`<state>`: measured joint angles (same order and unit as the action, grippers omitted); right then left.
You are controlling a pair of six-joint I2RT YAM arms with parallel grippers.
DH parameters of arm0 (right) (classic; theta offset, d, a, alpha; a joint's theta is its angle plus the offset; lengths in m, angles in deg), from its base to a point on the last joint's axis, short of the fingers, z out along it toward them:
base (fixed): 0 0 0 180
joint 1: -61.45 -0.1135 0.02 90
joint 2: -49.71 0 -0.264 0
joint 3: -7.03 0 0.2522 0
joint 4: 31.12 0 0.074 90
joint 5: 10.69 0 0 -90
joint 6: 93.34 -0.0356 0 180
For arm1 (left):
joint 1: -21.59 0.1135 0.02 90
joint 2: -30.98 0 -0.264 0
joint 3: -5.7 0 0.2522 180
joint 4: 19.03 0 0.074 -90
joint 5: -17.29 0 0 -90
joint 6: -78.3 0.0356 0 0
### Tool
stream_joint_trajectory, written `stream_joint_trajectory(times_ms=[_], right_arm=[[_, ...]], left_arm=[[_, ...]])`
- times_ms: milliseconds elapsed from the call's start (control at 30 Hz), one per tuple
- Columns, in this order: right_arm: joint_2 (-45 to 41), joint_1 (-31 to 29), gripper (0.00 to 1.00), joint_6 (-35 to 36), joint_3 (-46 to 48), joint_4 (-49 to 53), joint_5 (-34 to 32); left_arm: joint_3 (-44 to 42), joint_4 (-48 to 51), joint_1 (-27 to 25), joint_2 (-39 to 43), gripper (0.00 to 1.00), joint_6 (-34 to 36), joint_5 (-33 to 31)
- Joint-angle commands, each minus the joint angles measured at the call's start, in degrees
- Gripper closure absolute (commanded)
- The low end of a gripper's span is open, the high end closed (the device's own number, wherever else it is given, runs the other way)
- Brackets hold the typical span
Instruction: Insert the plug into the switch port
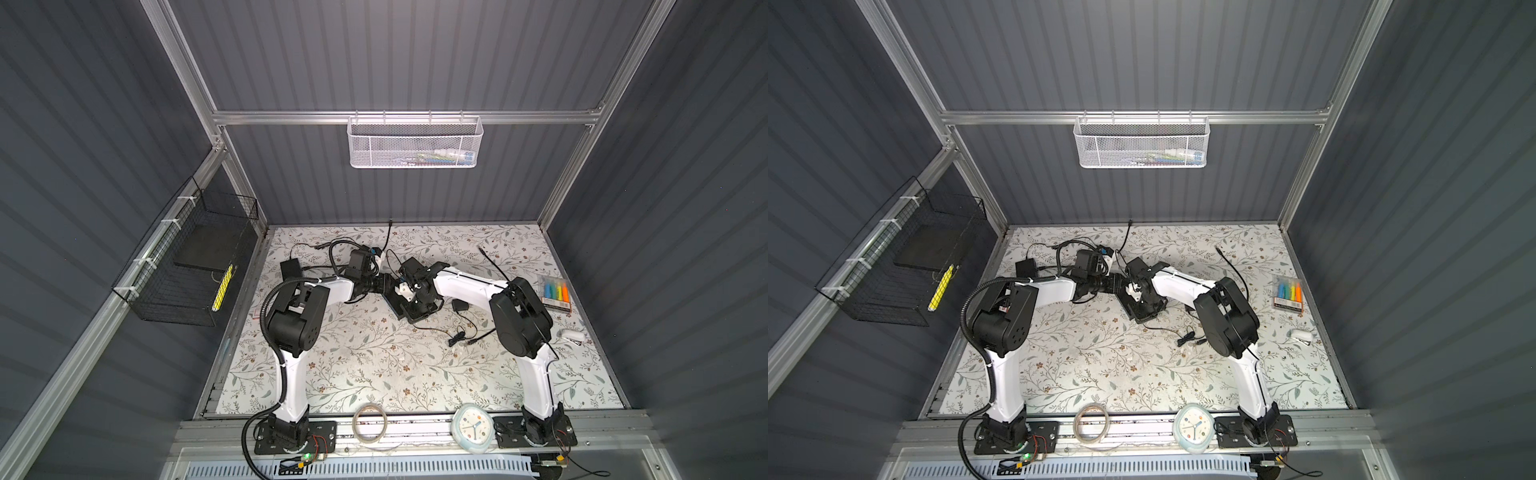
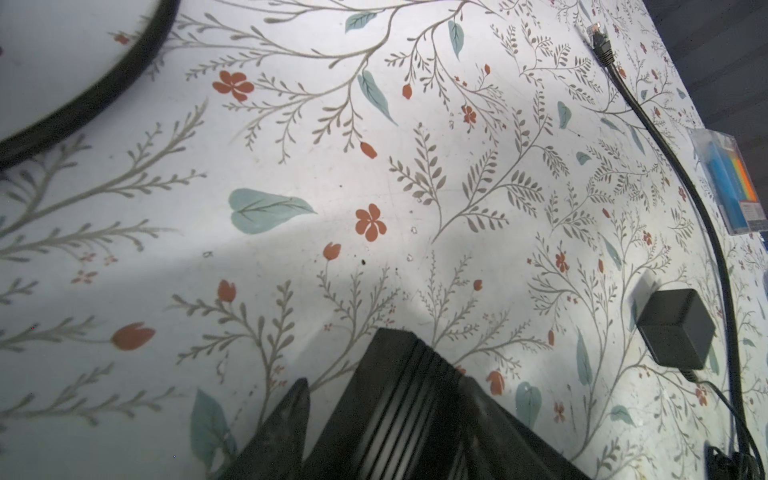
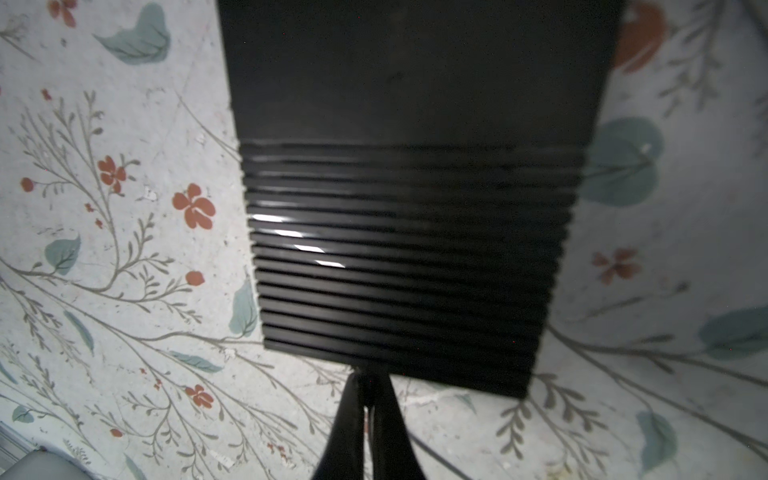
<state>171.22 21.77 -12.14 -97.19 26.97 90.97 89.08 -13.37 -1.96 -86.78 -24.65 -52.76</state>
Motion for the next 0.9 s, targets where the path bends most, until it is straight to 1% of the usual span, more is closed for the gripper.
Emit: stream_joint_trajectory(times_ms=[0, 333, 633, 867], right_arm=[[1.43, 0.97, 1.00, 0.02, -4.71, -8.44, -1.35], [3.07, 1.29, 1.00, -0.21, -7.28, -8.04, -0.55], [4.07, 1.36, 1.00, 2.44, -9.50, -6.54, 0.03], [5.26, 1.64, 1.00, 3.07, -12.05, -5.71, 0.20]], left_arm=[[-2.81, 7.90, -3.07, -2.66, 0.43, -1.04, 4.34], [-3.64, 7.09, -3.14, -2.59, 0.43, -1.29, 5.00], [-4.20, 5.99, -4.04, -3.07, 0.43, -0.33, 7.22], [-4.22, 5.29, -4.47, -3.65, 0.43, -0.32, 8.37]])
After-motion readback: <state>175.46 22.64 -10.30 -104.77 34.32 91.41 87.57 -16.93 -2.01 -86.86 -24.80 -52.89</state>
